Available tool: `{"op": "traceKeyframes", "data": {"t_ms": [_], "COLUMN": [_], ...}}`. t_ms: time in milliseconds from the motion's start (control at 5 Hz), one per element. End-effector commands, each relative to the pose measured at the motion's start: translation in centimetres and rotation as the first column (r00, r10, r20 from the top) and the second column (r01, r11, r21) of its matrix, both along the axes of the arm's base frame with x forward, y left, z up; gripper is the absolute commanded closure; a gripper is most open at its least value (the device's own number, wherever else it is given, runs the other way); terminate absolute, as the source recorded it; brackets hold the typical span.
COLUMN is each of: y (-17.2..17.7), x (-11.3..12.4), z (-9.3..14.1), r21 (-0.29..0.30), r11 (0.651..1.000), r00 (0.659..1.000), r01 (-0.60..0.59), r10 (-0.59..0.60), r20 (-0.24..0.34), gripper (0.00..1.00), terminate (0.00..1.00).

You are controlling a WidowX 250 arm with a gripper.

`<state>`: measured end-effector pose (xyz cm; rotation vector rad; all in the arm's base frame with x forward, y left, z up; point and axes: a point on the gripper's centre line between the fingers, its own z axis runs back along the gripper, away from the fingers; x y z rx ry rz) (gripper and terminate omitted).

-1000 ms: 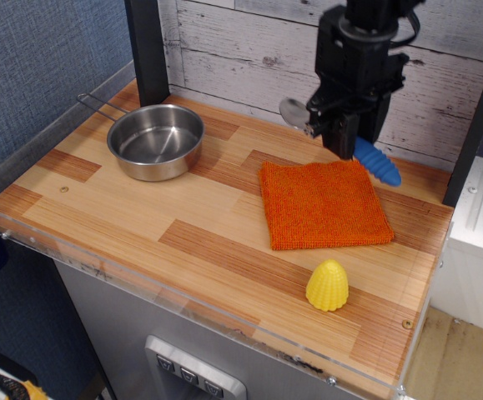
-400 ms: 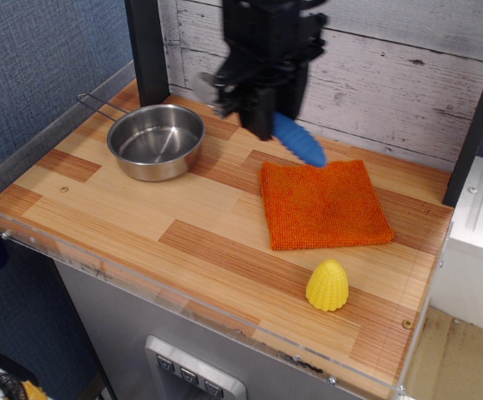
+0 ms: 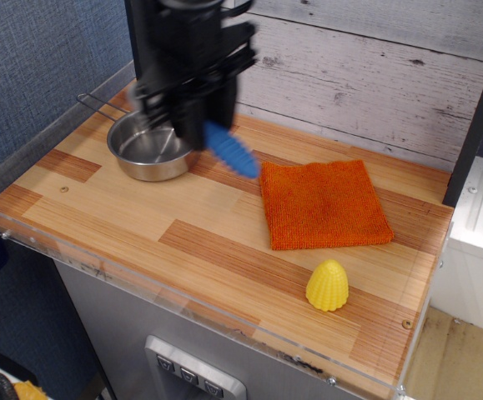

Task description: Place the blue spoon on the front left corner of the table

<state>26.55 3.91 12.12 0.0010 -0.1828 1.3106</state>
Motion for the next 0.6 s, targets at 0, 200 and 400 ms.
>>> {"op": "traceKeyframes", "data": {"t_ms": [0,200,400], "y": [5.1,6.5,7.7], "x": [-3.2,-3.6,-3.7], "z": [-1.7,-3.5,-5.2], "r21": [0.037,0.037,0.017], "r11": [0.999,0.997,0.993], "r00": [0.999,0.998,0.993], "r01": [-0.035,-0.07,-0.113], "r10": [0.034,0.07,0.113], "r20": [0.027,0.007,-0.017], "gripper": [1.0,1.0,1.0], "terminate": [0.0,0.0,0.0]}}
